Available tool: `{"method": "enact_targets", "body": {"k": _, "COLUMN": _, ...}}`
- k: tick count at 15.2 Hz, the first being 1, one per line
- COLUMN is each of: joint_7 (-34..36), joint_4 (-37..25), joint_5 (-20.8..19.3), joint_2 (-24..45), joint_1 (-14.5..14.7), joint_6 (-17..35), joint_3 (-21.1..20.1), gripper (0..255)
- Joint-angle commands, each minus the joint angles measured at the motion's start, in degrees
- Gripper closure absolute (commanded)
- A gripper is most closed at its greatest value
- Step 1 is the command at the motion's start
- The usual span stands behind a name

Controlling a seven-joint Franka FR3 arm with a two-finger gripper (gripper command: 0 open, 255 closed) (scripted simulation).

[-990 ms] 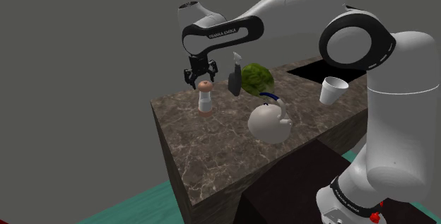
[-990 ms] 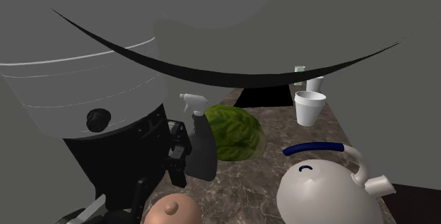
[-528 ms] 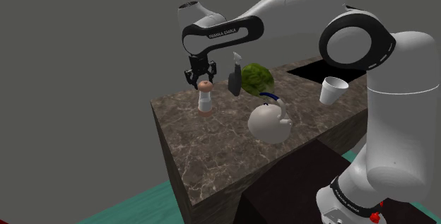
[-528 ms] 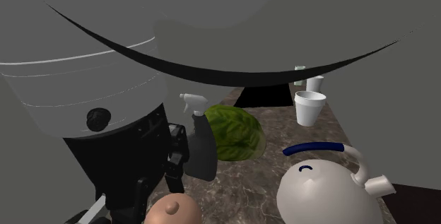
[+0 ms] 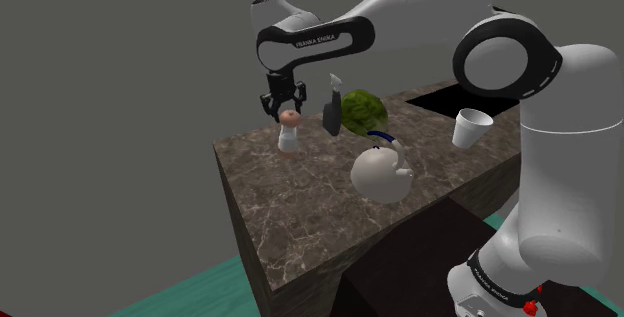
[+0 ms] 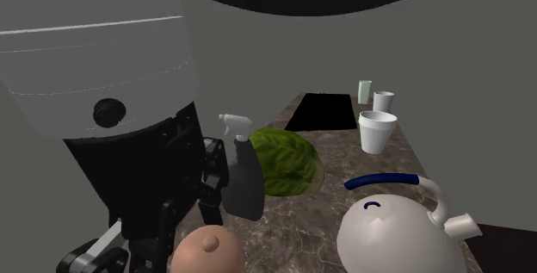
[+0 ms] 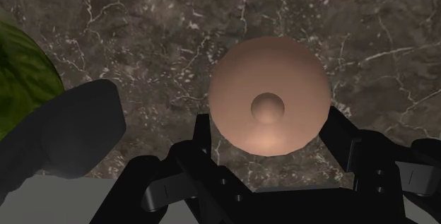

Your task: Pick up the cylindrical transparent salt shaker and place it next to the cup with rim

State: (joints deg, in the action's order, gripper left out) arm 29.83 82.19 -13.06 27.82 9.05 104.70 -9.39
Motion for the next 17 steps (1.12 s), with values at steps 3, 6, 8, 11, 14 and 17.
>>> {"method": "enact_targets", "body": {"k": 3, "joint_7": -0.4, "joint_4": -2.0, "joint_5": 0.2, "joint_2": -0.7, "joint_1": 0.1, "joint_6": -2.6, "joint_3": -0.1, "gripper": 255}}
{"method": "enact_targets", "body": {"k": 6, "joint_7": -0.8, "joint_4": -3.9, "joint_5": 0.3, "joint_2": -0.9, "joint_1": 0.2, "joint_6": -4.8, "joint_3": -0.1, "gripper": 255}}
{"method": "enact_targets", "body": {"k": 8, "joint_7": -1.0, "joint_4": -5.3, "joint_5": 0.4, "joint_2": -1.0, "joint_1": 0.2, "joint_6": -6.2, "joint_3": -0.2, "gripper": 255}}
{"method": "enact_targets", "body": {"k": 11, "joint_7": -1.3, "joint_4": -7.5, "joint_5": 0.5, "joint_2": -1.1, "joint_1": 0.4, "joint_6": -8.5, "joint_3": -0.2, "gripper": 255}}
{"method": "enact_targets", "body": {"k": 14, "joint_7": -1.7, "joint_4": -10.1, "joint_5": 0.5, "joint_2": -0.9, "joint_1": 0.6, "joint_6": -10.8, "joint_3": -0.2, "gripper": 255}}
{"method": "enact_targets", "body": {"k": 17, "joint_7": -2.0, "joint_4": -12.8, "joint_5": 0.5, "joint_2": -0.6, "joint_1": 0.8, "joint_6": -13.3, "joint_3": -0.2, "gripper": 255}}
